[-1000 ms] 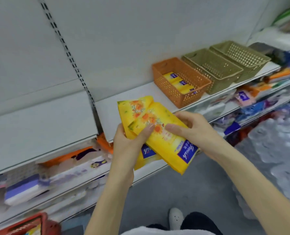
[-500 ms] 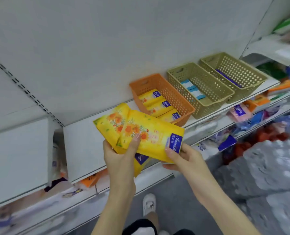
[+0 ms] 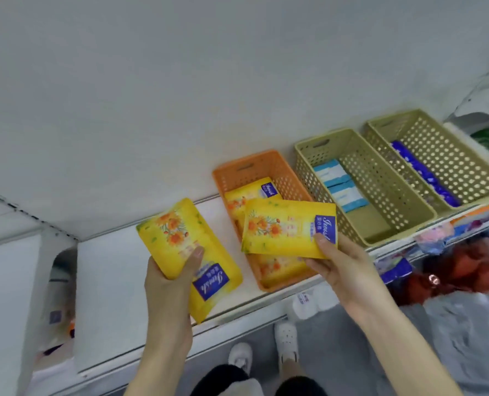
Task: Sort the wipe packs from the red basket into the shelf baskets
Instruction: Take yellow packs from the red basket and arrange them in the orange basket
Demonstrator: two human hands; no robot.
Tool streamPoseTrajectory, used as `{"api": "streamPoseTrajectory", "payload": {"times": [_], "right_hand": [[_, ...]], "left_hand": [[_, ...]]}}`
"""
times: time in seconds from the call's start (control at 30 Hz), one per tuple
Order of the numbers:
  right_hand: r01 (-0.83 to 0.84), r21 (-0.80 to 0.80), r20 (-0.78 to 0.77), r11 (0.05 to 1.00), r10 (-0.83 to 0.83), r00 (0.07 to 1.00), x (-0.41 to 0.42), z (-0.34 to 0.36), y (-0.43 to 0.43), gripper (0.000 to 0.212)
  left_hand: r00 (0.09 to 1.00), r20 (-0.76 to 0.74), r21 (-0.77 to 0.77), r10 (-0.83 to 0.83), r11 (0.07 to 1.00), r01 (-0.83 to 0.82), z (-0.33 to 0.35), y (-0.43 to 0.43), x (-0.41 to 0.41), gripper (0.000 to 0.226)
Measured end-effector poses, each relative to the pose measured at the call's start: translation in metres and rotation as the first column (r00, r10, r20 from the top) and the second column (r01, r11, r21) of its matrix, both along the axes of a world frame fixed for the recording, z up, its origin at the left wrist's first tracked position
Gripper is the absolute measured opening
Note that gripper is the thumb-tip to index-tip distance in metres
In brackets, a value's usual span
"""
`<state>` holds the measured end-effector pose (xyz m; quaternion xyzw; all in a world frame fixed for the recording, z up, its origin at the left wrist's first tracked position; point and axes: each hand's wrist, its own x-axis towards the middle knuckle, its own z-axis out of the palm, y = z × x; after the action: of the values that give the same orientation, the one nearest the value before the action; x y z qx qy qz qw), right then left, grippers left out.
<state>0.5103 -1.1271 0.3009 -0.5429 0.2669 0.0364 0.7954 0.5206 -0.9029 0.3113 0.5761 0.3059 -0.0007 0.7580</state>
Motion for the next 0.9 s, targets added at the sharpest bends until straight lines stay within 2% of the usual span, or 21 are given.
{"api": "streamPoseTrajectory", "payload": {"times": [0.13, 0.27, 0.33, 0.43, 0.5, 0.6, 0.67, 0.73, 0.83, 0.9], "right_hand": [[-0.130, -0.304, -0.101, 0.944, 0.103, 0.989, 0.072, -0.029, -0.014, 0.017], [-0.281, -0.339, -0.122, 0.898, 0.255, 0.959, 0.128, -0.055, 0.004, 0.017], [-0.264, -0.267, -0.179, 0.927, 0.221, 0.959, 0.149, -0.065, 0.014, 0.012], [-0.068, 0.032, -0.365, 0.997, 0.075, 0.928, 0.173, -0.080, 0.018, 0.006], [0.125, 0.209, -0.456, 0.970, -0.016, 0.890, 0.180, -0.088, 0.019, 0.010], [0.320, 0.360, -0.492, 0.876, -0.113, 0.863, 0.185, -0.094, 0.022, 0.019], [0.406, 0.416, -0.493, 0.814, -0.173, 0.852, 0.187, -0.097, 0.024, 0.030], [0.420, 0.419, -0.480, 0.805, -0.196, 0.855, 0.188, -0.095, 0.025, 0.032], [0.353, 0.371, -0.470, 0.859, -0.154, 0.869, 0.188, -0.094, 0.024, 0.026], [0.248, 0.295, -0.468, 0.923, -0.087, 0.879, 0.186, -0.095, 0.024, 0.024]], "left_hand": [[0.989, -0.039, 0.052, 0.140, 0.989, -0.138, -0.011, -0.009, 0.014, 0.032], [0.983, -0.080, 0.015, 0.168, 0.986, -0.167, -0.015, -0.030, 0.018, 0.031], [0.978, -0.096, 0.018, 0.185, 0.983, -0.184, -0.016, -0.040, 0.017, 0.031], [0.964, -0.105, 0.014, 0.245, 0.969, -0.245, -0.017, -0.044, 0.016, 0.029], [0.957, -0.107, 0.014, 0.268, 0.963, -0.269, -0.017, -0.044, 0.016, 0.028], [0.953, -0.110, -0.004, 0.281, 0.959, -0.283, -0.020, -0.042, 0.017, 0.026], [0.955, -0.116, -0.011, 0.273, 0.961, -0.276, -0.020, -0.040, 0.018, 0.030], [0.957, -0.118, -0.013, 0.265, 0.963, -0.268, -0.019, -0.038, 0.019, 0.034], [0.962, -0.109, -0.023, 0.252, 0.967, -0.256, -0.019, -0.032, 0.022, 0.033], [0.966, -0.112, -0.027, 0.232, 0.971, -0.236, -0.019, -0.030, 0.026, 0.035]]}}
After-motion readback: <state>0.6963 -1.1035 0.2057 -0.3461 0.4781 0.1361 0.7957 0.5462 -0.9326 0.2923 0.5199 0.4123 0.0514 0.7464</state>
